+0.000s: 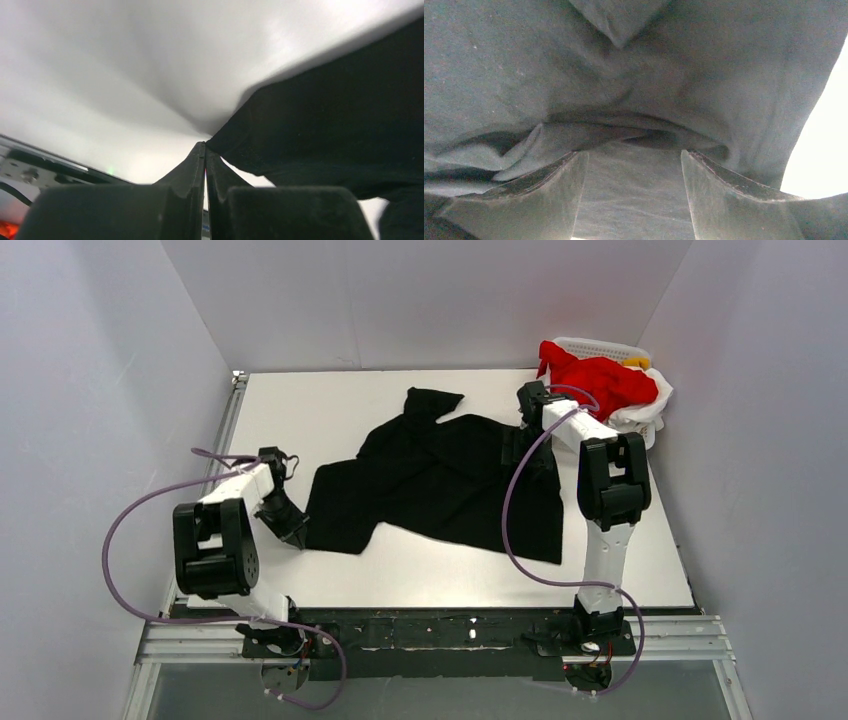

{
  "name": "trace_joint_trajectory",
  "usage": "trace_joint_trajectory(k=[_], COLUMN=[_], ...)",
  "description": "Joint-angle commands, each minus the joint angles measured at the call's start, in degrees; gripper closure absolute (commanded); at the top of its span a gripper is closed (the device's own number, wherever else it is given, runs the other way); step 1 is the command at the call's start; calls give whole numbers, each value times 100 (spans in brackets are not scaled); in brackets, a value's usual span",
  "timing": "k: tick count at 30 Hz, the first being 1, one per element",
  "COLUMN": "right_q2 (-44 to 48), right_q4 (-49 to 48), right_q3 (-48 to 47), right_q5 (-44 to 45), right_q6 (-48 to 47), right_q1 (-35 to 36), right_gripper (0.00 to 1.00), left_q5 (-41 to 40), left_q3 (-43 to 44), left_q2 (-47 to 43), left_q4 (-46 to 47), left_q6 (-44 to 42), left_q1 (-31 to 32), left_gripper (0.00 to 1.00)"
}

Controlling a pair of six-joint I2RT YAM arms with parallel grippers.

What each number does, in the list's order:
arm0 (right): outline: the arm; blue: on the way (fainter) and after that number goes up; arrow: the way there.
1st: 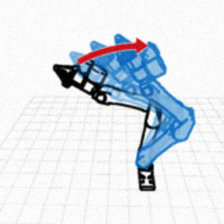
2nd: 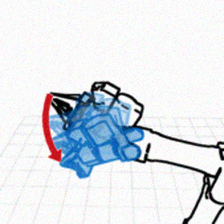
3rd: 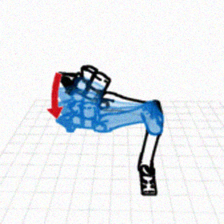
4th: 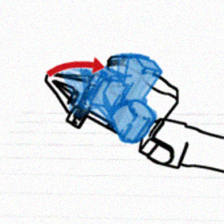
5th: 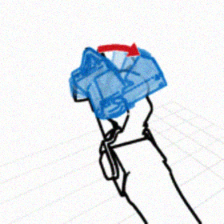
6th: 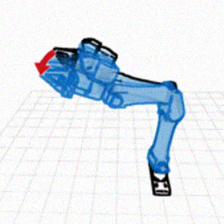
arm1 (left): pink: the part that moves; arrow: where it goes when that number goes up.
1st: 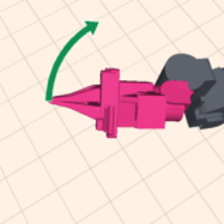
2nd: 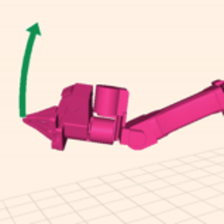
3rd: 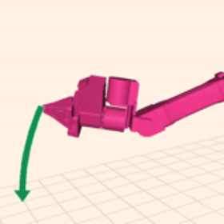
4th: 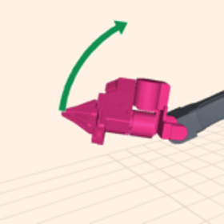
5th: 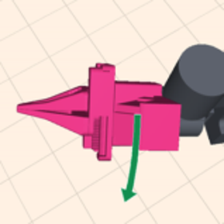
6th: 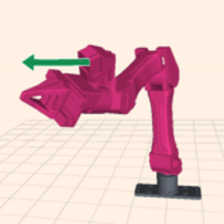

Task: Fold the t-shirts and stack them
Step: Flatten out the tshirt

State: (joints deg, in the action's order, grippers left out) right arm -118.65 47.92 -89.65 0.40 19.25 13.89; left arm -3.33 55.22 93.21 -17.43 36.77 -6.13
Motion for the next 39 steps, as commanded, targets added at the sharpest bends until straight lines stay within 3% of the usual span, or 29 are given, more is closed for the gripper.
trace_joint_trajectory(k=[1, 5, 8, 9, 11, 16, 20, 24, 29, 36, 39], right_q2=[312, 1067, 1694, 1900, 2291, 3137, 3239, 3138, 3820, 5033, 5278], right_q4=[-18, -94, -142, -151, -174, -569, -1063, -1241, -1362, -1366, -1350], right_q3=[-556, -62, 529, 738, 1162, 2225, 2700, 2816, 3326, 4091, 4244], right_q5=[500, 608, 661, 720, 827, 495, -351, -577, -190, 305, 367], right_q6=[-303, -125, 93, 169, 309, 380, 171, 210, 528, 1204, 1410], right_q1=[-274, -299, -299, -299, -299, -299, -299, -301, -299, -299, -299], right_gripper=[24, 23, 22, 21, 21, 19, 19, 19, 17, 13, 11], left_q5=[185, 21, -95, -164, -276, -500, -393, -383, 207, 740, 690], left_q3=[-859, -1517, -1460, -1359, -1145, -997, -947, -927, -949, -1060, -1176], left_q2=[-985, -1739, -1889, -1898, -1937, -2081, -1941, -1694, -1250, -807, -728], left_q4=[-611, -638, -779, -904, -1075, -1236, -1120, -831, -252, 120, 214], left_q6=[732, 1041, 950, 911, 837, 868, 817, 622, 378, 384, 376], left_q1=[482, 839, 850, 851, 851, 855, 854, 842, 816, 842, 918], left_gripper=[100, 100, 100, 96, 64, 28, 16, 5, 7, 43, 53])
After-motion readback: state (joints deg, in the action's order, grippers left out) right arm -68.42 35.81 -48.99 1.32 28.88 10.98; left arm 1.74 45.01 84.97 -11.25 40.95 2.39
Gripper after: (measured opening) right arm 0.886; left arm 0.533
